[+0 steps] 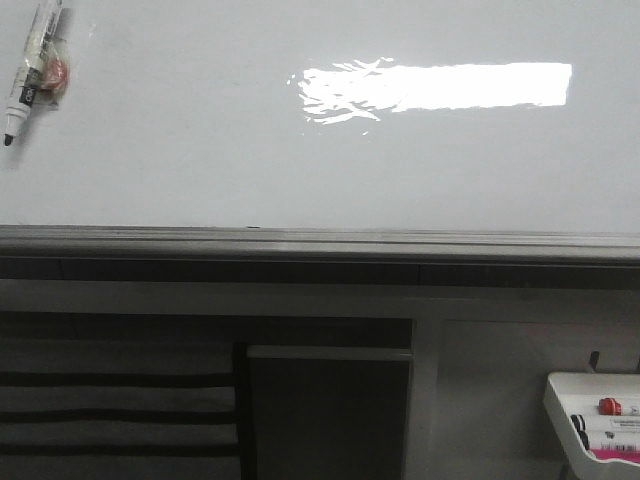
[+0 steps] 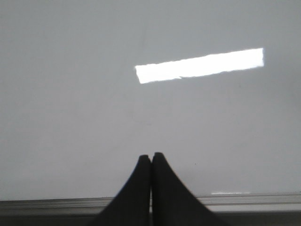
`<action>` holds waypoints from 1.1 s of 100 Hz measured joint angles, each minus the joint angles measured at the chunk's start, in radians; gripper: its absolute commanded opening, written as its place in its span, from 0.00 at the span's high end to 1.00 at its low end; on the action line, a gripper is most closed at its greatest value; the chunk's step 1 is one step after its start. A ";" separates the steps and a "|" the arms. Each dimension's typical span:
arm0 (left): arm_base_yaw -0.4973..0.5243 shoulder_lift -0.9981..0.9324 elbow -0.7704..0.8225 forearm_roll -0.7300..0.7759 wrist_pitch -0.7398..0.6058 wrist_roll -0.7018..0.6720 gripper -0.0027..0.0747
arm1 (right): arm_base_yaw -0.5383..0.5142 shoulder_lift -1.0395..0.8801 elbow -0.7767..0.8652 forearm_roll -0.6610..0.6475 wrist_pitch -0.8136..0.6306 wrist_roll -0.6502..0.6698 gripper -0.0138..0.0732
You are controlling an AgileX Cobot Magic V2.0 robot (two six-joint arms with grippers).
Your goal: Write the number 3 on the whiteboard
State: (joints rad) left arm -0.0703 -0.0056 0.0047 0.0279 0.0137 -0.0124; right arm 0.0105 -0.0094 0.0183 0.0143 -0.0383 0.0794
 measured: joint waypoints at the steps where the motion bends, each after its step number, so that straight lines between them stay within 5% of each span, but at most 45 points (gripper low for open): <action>1: 0.000 0.000 0.000 0.000 0.000 0.000 0.99 | 0.000 0.000 0.000 0.000 0.000 0.000 0.93; 82: 0.000 0.000 -0.022 -0.096 -0.008 0.000 0.99 | 0.000 0.000 0.000 -0.020 0.003 -0.014 0.93; 110: 0.000 0.063 -0.311 -0.113 0.261 0.000 0.99 | 0.000 0.062 -0.294 -0.020 0.326 -0.011 0.93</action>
State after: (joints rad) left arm -0.0703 0.0571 -0.3065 -0.0855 0.2746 -0.0124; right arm 0.0105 0.0525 -0.2755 -0.0055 0.2876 0.0683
